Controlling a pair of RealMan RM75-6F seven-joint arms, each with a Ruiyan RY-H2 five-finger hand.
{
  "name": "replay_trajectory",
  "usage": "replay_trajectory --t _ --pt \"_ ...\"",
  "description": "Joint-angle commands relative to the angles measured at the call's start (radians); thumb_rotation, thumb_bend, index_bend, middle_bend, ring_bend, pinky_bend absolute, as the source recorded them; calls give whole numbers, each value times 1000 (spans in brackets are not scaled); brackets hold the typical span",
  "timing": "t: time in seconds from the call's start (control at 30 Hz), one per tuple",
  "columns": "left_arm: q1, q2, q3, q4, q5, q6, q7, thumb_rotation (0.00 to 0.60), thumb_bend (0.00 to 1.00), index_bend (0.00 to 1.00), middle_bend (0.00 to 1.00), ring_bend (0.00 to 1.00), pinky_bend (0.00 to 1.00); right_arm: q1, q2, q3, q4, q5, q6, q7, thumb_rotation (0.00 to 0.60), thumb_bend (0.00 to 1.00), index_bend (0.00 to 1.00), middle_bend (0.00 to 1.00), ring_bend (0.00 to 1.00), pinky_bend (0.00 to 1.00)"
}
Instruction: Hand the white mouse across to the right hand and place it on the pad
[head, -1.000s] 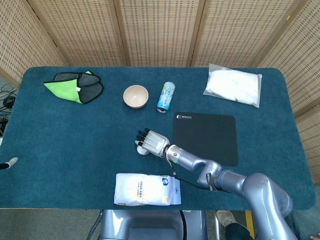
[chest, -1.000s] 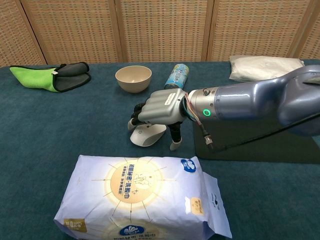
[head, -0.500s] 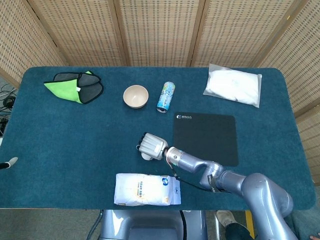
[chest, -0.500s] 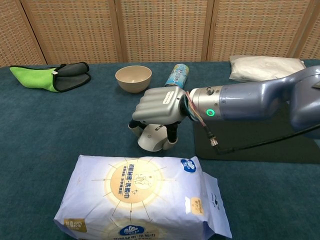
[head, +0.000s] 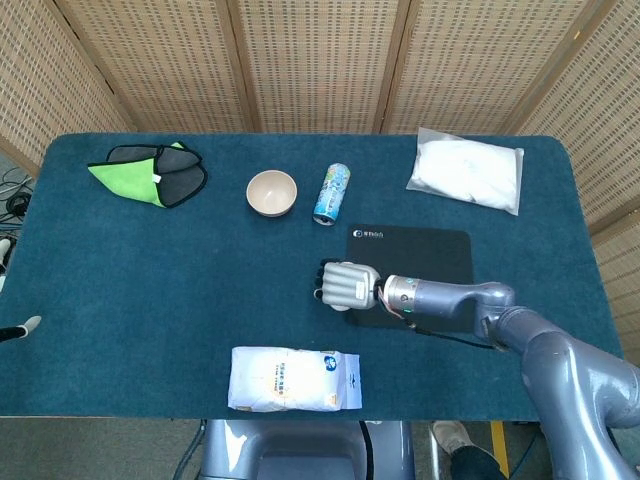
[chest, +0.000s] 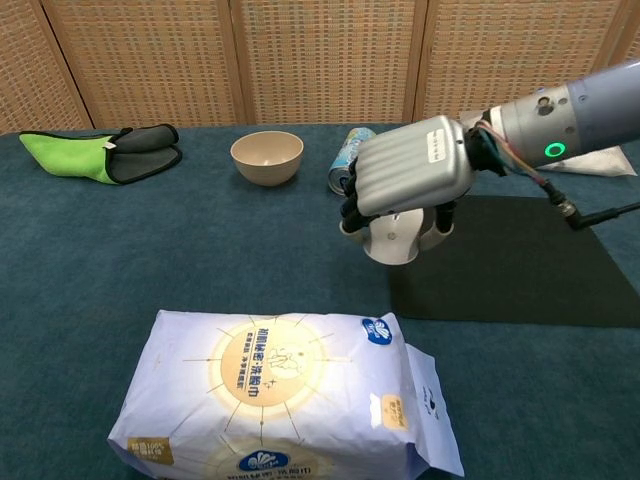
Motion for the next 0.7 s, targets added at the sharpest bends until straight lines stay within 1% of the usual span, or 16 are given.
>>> replay_trajectory --t 0.03,0.13,0.23,0.37,0.47,0.53,0.7 --pt "-4 -16 -1 0 -9 6 32 600 0 0 0 0 0 6 21 -69 106 -73 75 50 600 972 561 521 408 434" --pt "-6 -27 -1 1 -16 8 53 600 0 0 0 0 0 1 16 -101 184 -102 112 79 600 981 560 521 408 443" --pt "-11 -40 -1 4 -24 7 79 600 0 0 0 0 0 -20 2 -133 279 -122 166 127 600 965 560 518 408 451" --pt "-16 -50 -8 11 -39 5 97 600 0 0 0 0 0 -64 -32 -168 405 -145 257 166 600 931 560 485 408 451" --pt "-19 -54 -10 13 -45 3 106 600 0 0 0 0 0 -99 -62 -190 490 -155 292 189 600 930 560 473 408 451" --pt "-20 -57 -11 14 -47 3 111 600 0 0 0 0 0 -119 -79 -203 531 -157 301 205 600 930 561 468 404 451" --pt "-22 -62 -9 12 -43 3 124 600 0 0 0 0 0 -154 -110 -226 590 -161 310 224 600 930 560 452 376 451"
